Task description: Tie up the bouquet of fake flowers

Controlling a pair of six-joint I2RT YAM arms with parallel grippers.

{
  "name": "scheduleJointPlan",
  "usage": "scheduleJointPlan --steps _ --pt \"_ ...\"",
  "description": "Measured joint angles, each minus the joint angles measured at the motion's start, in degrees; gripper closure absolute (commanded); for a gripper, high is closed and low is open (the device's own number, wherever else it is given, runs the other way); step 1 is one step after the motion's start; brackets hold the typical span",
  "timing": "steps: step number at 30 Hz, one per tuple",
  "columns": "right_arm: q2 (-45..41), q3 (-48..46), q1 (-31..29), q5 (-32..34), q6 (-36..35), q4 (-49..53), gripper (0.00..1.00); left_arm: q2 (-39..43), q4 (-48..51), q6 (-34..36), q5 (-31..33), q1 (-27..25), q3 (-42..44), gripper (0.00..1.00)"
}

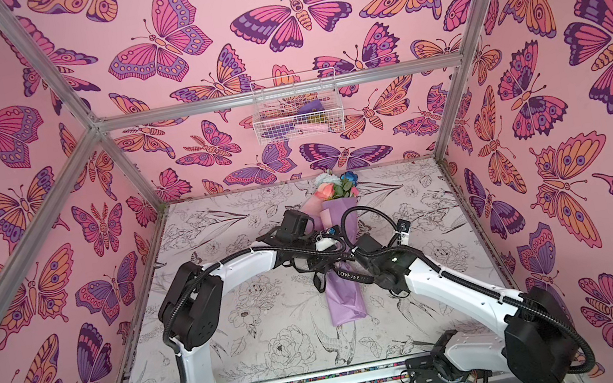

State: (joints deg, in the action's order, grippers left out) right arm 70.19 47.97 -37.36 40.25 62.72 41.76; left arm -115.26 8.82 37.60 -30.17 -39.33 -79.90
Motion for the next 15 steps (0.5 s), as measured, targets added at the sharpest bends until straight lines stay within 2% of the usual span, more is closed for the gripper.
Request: scheduleJointPlan --steps 10,15 --pt "1.0 0.0 1.1 -1.4 -0.4 -0.5 1.00 -1.7 4.6 1.2 0.1 -0.1 -3.0 0.66" --pt "1.0 0.2 3.5 -2.2 -2.1 -1.6 1.00 -2.8 6.0 1.4 1.3 -0.1 -3.7 0.88"
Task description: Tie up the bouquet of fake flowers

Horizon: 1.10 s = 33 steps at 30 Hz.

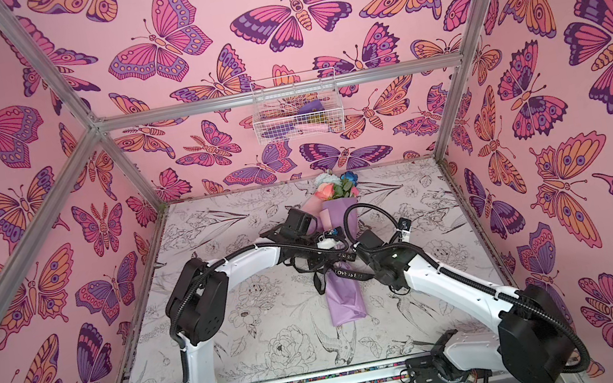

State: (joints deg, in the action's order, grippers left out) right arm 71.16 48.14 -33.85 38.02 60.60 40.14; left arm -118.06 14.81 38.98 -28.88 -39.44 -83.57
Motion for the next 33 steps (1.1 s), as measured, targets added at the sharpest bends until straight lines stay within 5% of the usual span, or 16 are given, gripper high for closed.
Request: scheduleJointPlan --steps 5,22,26,33 --pt "-1.1 0.2 3.3 -0.9 -2.0 -1.6 1.00 -0.2 0.5 -0.6 1.2 0.0 -0.3 1.00" --pt "2.5 -1.4 4.8 -4.6 -4.3 -3.8 1.00 3.4 -9.0 -10.9 5.0 0.0 6.4 1.00" --pt "4.0 -1.5 4.9 -8.2 -6.3 -4.2 0.81 4.8 -12.2 -13.4 5.0 0.0 8.4 1.00" --pt "3.7 -0.9 4.9 -18.6 -13.2 -4.8 0.65 4.9 -15.0 -16.2 5.1 0.0 9.2 1.00"
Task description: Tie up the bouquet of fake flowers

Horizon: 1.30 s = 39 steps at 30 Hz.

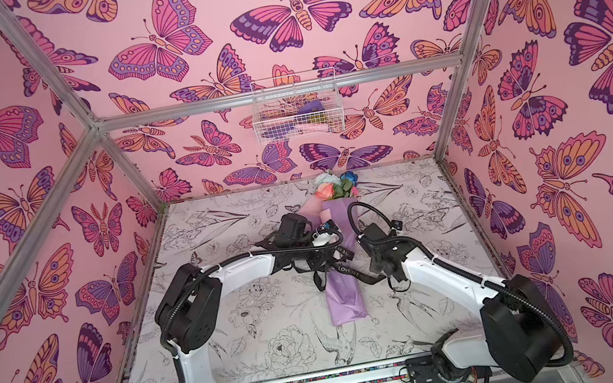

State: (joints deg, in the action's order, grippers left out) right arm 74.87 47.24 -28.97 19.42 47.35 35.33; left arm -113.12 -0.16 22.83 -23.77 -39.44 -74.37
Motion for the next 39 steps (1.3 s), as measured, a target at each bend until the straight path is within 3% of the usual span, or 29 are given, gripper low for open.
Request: scheduleJointPlan --steps 6,13,28,39 --pt "-2.2 0.0 0.0 -13.1 -7.1 -4.9 0.59 0.0 -1.7 -1.5 0.0 0.0 0.2 1.00" --pt "-2.1 0.0 0.0 -23.0 -12.6 -10.5 0.59 0.0 -2.1 -2.4 -0.2 0.0 1.0 1.00" --pt "9.8 0.0 1.6 -35.1 -19.2 -19.2 0.41 0.3 -2.9 -3.0 -0.4 0.0 2.0 1.00" --pt "14.3 0.1 2.7 -40.1 -20.6 -21.4 0.49 0.3 -2.9 -3.0 -0.4 0.0 2.1 1.00"
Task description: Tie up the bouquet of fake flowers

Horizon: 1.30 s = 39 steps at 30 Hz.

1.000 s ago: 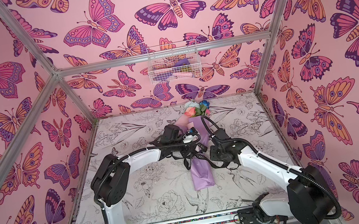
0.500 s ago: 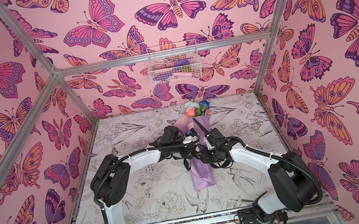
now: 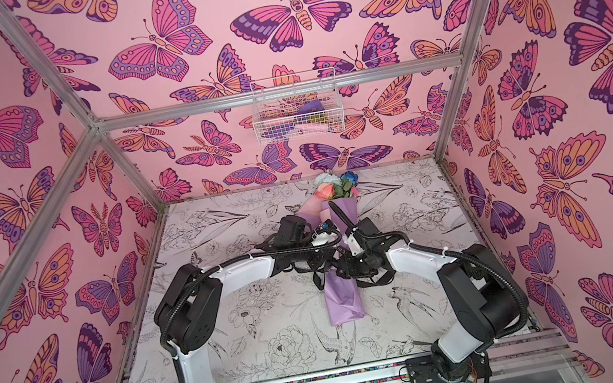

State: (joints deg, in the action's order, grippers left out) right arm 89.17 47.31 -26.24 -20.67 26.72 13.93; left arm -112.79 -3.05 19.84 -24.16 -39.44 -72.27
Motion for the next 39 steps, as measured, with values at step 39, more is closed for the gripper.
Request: scheduleJointPlan --steps 39 --pt "-9.2 -9.6 -1.6 9.2 -0.5 -0.6 0.49 1.0 -0.3 -0.9 0.7 0.0 2.0 1.00"
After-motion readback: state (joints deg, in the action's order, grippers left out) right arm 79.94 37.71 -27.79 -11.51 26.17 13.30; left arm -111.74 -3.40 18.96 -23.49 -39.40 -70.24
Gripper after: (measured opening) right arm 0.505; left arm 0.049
